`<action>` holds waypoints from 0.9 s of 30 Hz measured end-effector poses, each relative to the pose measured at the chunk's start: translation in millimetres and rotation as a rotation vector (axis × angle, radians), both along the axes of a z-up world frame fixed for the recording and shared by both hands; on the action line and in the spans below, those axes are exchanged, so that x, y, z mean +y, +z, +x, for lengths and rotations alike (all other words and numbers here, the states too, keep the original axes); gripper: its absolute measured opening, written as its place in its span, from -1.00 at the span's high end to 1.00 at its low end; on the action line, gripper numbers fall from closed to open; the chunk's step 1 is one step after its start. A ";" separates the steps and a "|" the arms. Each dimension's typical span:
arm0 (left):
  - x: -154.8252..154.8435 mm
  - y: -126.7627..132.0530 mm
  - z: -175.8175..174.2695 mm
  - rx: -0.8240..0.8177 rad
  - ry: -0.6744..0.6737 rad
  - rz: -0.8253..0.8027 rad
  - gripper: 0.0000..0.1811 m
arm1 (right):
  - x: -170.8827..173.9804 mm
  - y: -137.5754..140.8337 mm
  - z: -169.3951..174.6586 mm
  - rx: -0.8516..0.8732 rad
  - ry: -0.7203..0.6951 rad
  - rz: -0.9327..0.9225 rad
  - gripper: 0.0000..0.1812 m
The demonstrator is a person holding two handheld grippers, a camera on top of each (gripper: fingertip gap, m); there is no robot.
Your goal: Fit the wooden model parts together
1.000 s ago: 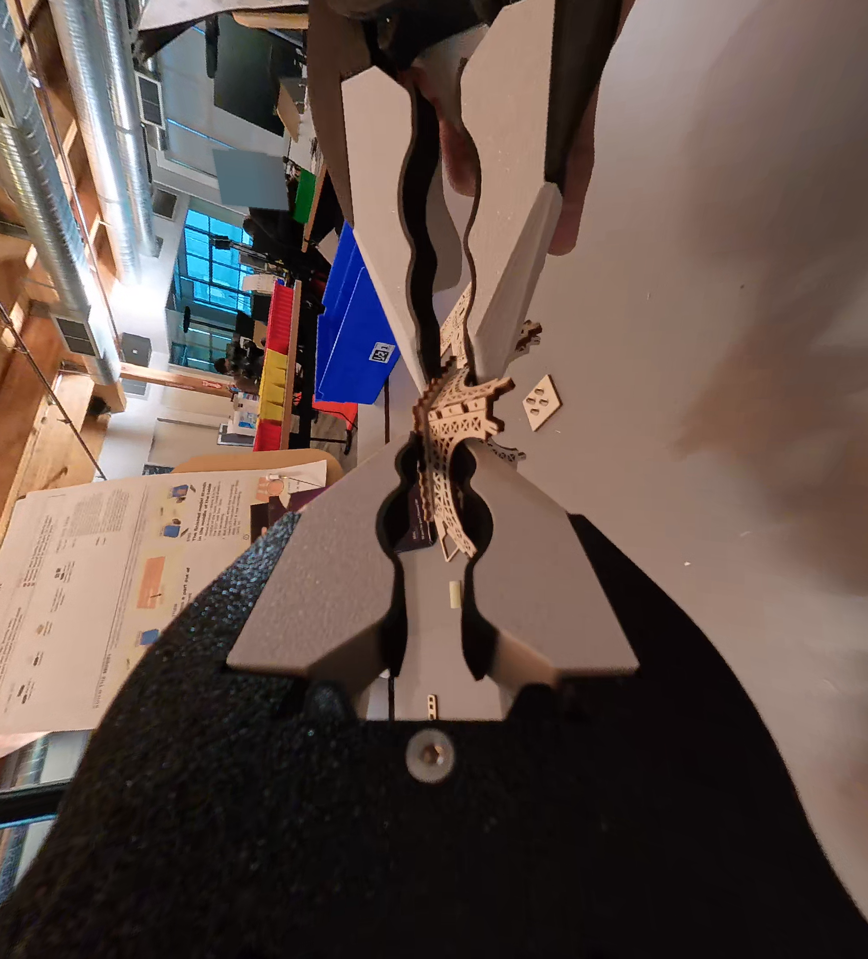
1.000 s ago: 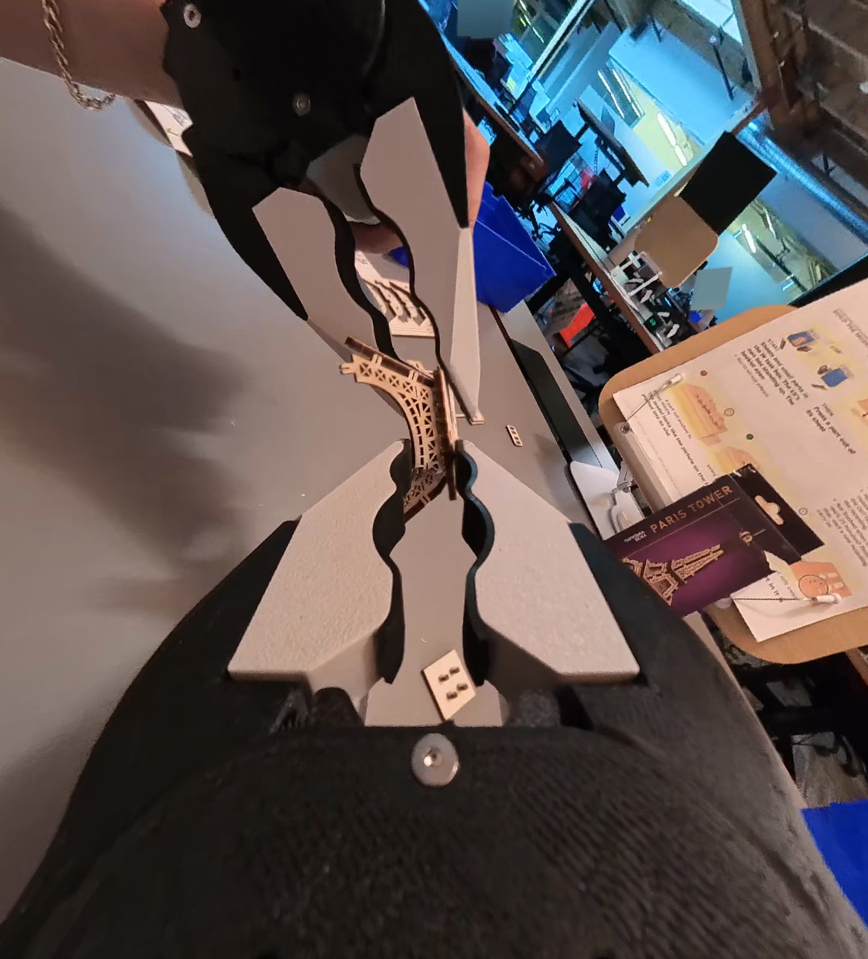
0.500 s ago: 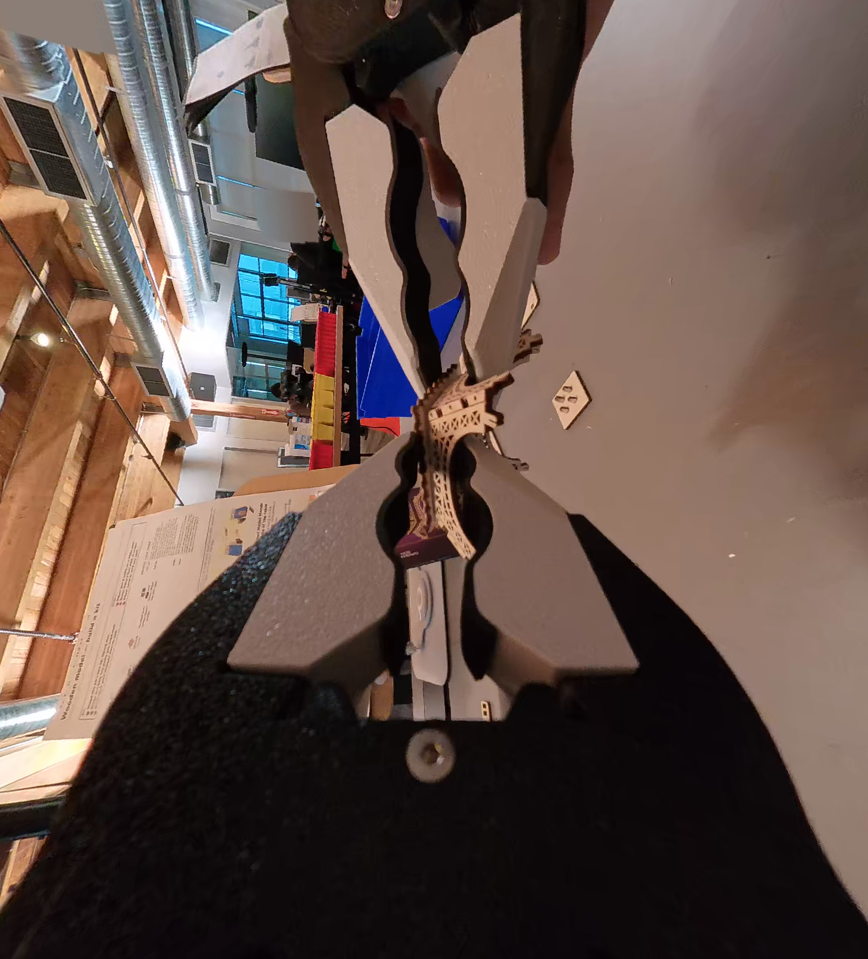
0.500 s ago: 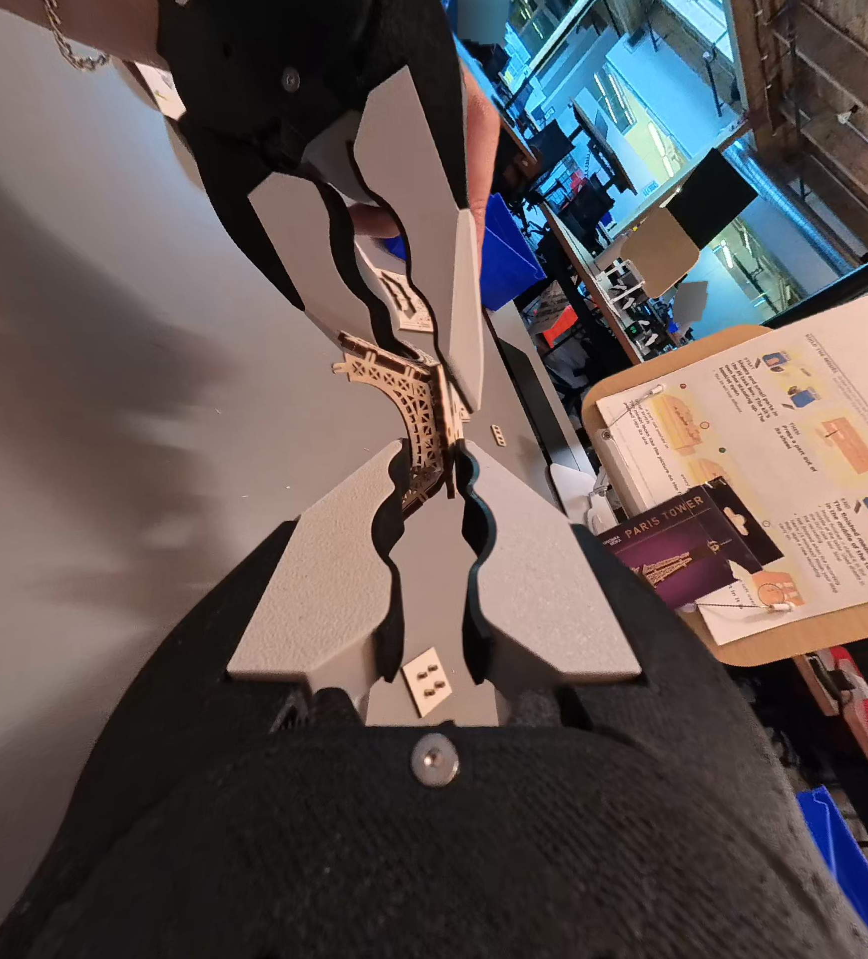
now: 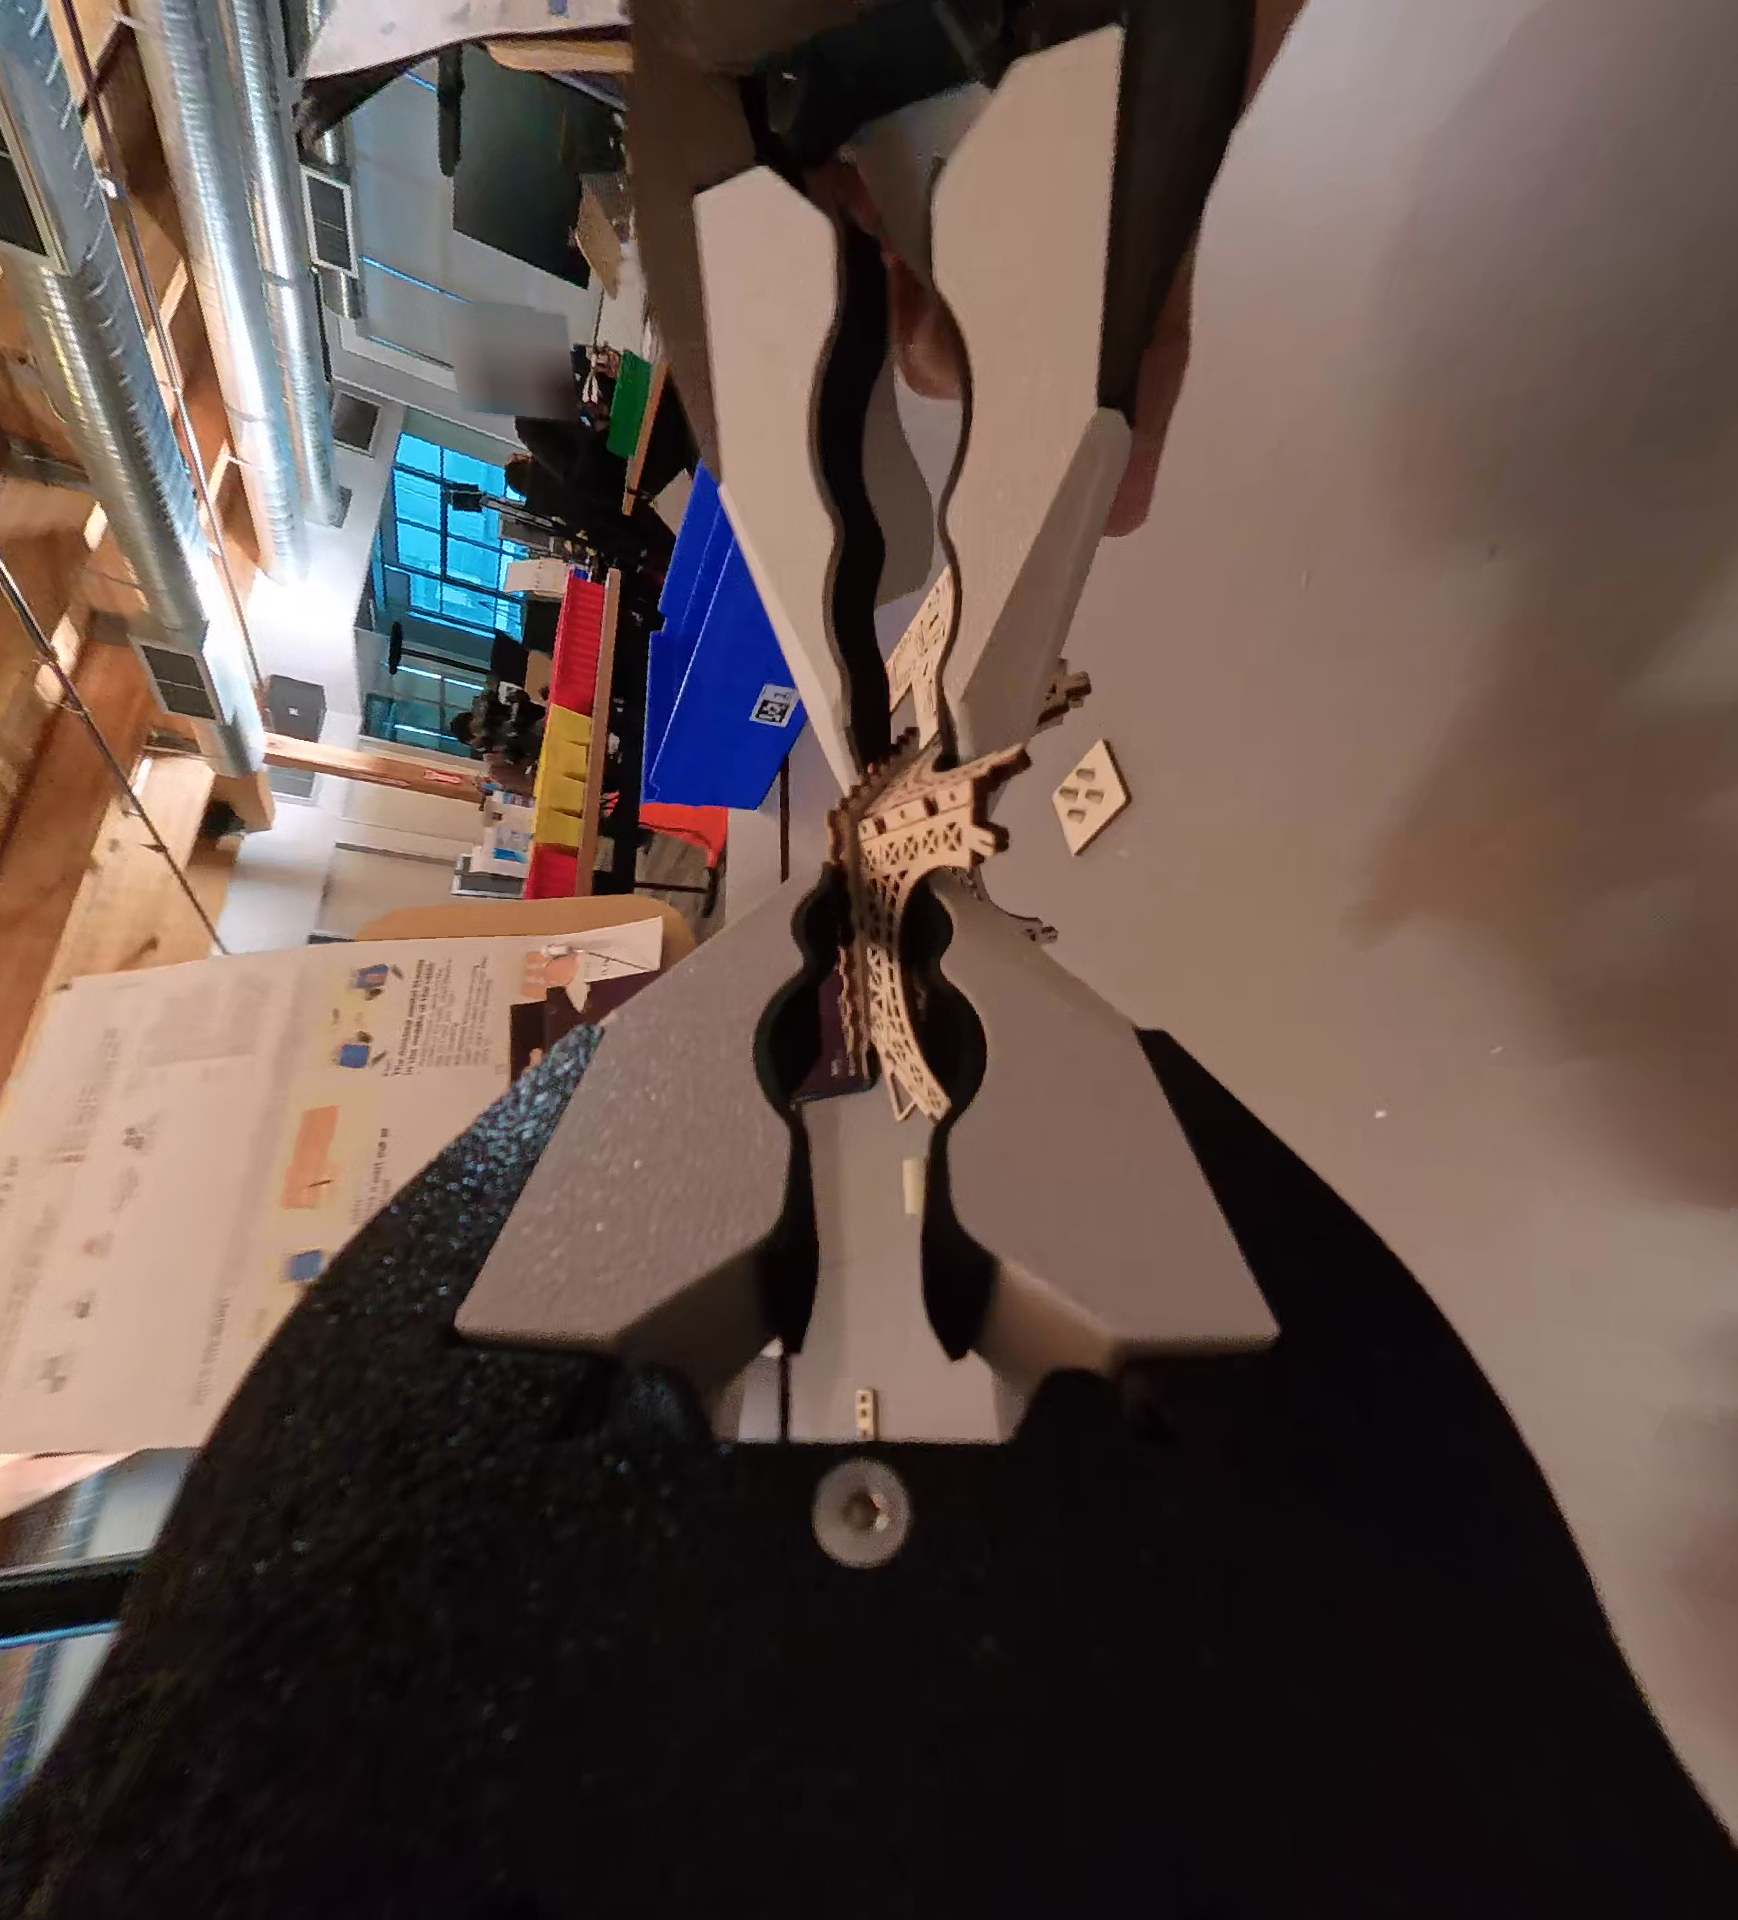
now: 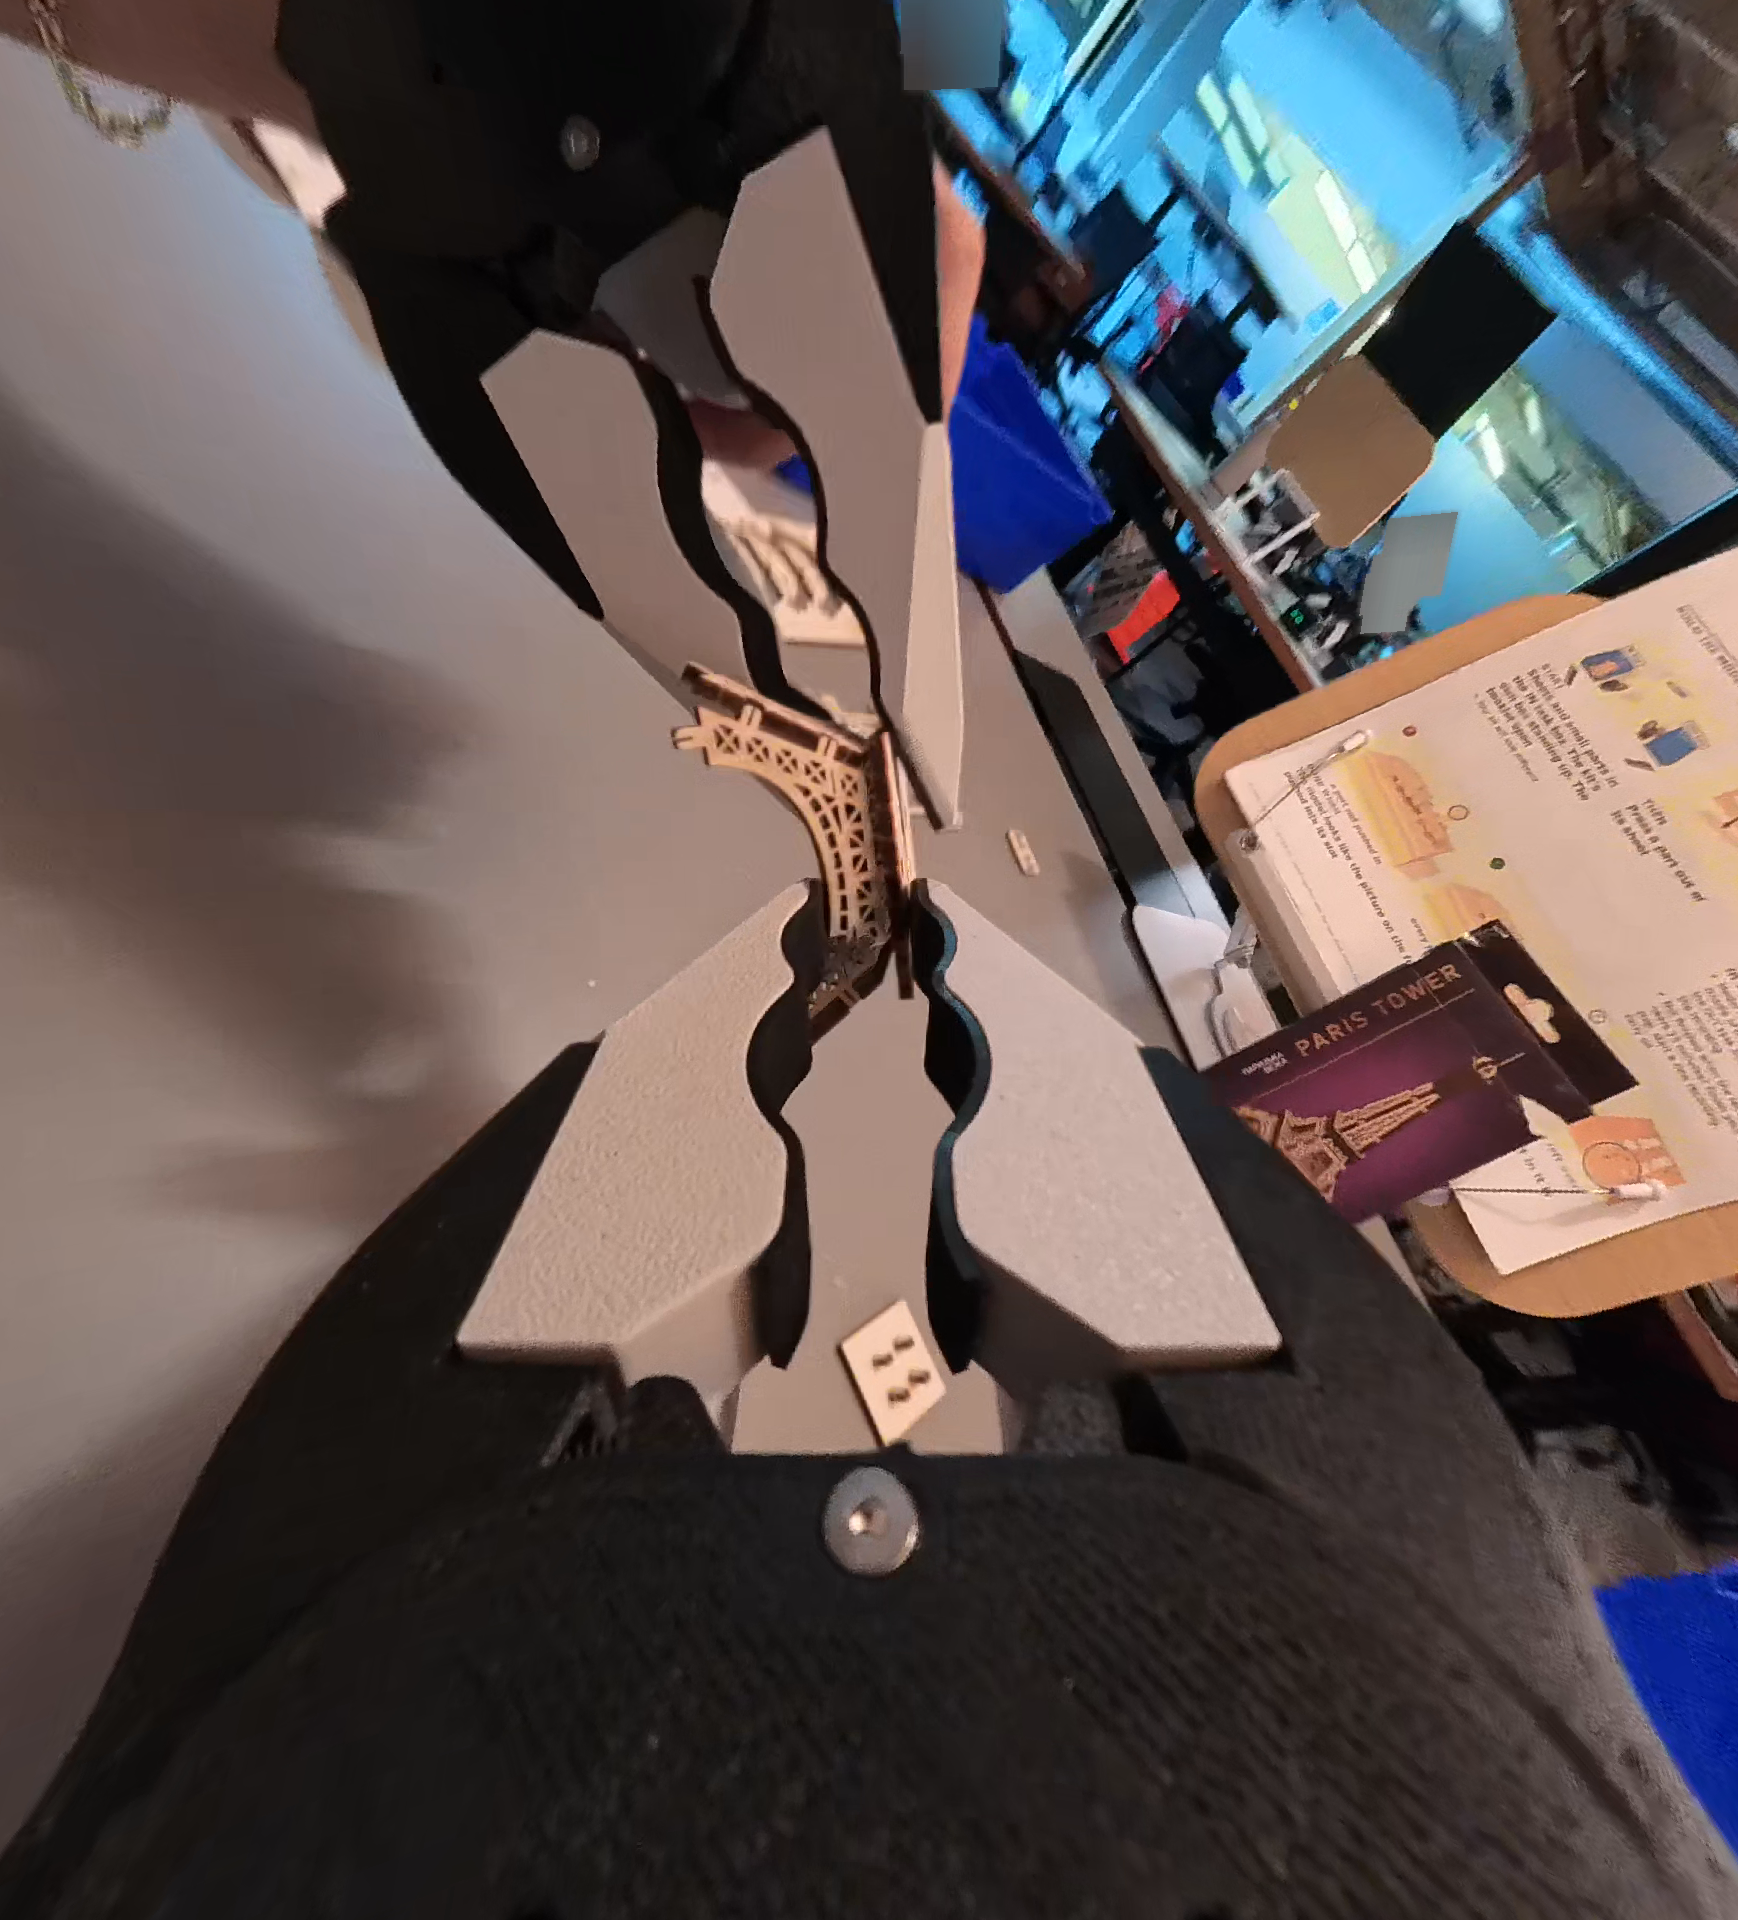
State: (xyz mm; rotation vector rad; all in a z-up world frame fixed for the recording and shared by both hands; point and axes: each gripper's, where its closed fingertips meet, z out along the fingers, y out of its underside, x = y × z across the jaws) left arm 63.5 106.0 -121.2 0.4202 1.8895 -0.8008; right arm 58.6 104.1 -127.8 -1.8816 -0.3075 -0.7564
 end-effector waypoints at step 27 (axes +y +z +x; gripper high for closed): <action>6.8 -31.1 9.6 0.117 0.022 0.029 0.89 | 3.3 -24.7 4.3 0.078 0.023 -0.051 0.86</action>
